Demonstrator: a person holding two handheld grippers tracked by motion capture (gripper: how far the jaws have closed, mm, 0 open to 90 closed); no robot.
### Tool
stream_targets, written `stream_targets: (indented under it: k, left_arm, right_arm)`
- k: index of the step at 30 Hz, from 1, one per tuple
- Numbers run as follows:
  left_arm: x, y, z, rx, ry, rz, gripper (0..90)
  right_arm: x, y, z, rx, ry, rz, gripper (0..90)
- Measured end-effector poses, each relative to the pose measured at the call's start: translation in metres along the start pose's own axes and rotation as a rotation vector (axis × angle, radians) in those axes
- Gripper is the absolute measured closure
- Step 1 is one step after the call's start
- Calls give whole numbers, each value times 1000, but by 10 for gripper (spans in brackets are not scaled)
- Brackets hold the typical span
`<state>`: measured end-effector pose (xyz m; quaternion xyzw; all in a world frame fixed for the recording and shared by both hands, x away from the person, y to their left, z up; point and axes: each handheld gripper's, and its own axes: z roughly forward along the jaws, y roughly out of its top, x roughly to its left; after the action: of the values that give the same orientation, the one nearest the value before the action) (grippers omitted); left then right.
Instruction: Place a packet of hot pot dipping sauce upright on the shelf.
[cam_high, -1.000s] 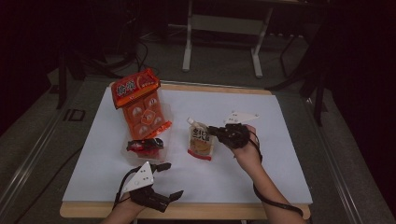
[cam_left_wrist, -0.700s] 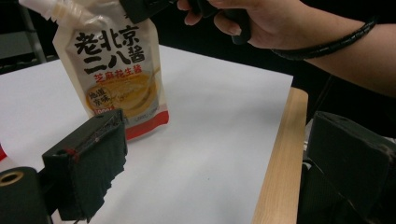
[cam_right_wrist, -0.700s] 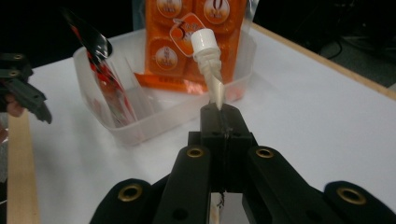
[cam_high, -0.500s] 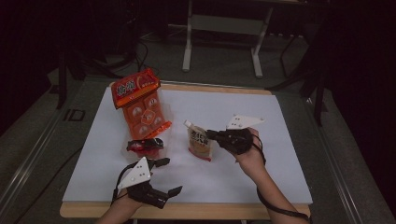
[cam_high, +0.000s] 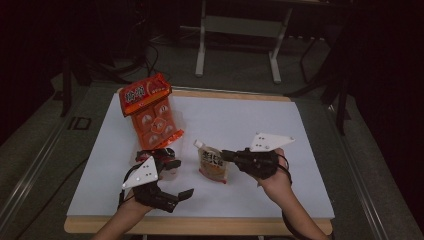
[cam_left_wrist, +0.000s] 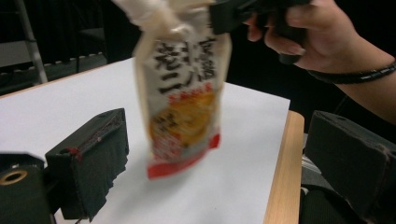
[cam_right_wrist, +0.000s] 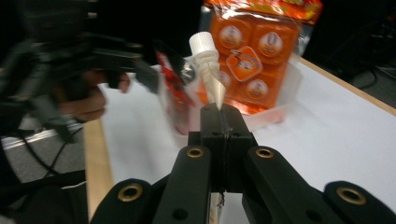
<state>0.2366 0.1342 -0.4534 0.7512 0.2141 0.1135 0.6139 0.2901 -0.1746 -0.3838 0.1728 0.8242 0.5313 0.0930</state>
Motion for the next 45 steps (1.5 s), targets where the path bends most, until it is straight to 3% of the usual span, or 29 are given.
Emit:
stream_targets:
  k: [7,8,12,14,15,16,19,20,24,29,34,38,42,45]
  left_arm:
    - [4,16,5,2,-48,43,78]
    - [4,19,5,0,-59,56,151]
    - [5,27,9,0,-84,65,171]
    - [5,30,12,6,-102,72,268]
    - [5,31,13,2,-110,75,268]
    - [7,33,15,11,-136,71,368]
    - [8,34,17,9,-151,69,484]
    - [8,35,19,4,-171,68,484]
    - [8,38,24,36,-155,90,639]
    - [9,40,29,72,-189,88,821]
    - [8,44,32,80,-203,118,875]
    - [11,48,34,81,-217,110,883]
    - [12,57,35,87,-199,143,884]
    - [15,65,32,86,-181,165,884]
  right_arm:
    - [20,5,-8,-22,62,-24,900]
    - [25,7,-8,-21,78,-34,900]
    - [29,8,-7,-21,95,-42,900]
    - [31,9,-7,-22,99,-49,900]
    - [31,9,-7,-25,99,-50,900]
    - [32,10,-7,-26,107,-52,900]
    - [32,10,-6,-23,110,-53,900]
    - [32,10,-6,-23,110,-51,900]
    - [32,9,-6,-19,110,-56,900]
    - [30,8,-9,-14,101,-53,900]
    - [26,5,-12,-23,86,-44,900]
    - [25,5,-15,-36,79,-38,884]
    - [23,7,-18,-57,57,-26,819]
    - [20,7,-23,-85,26,-19,705]
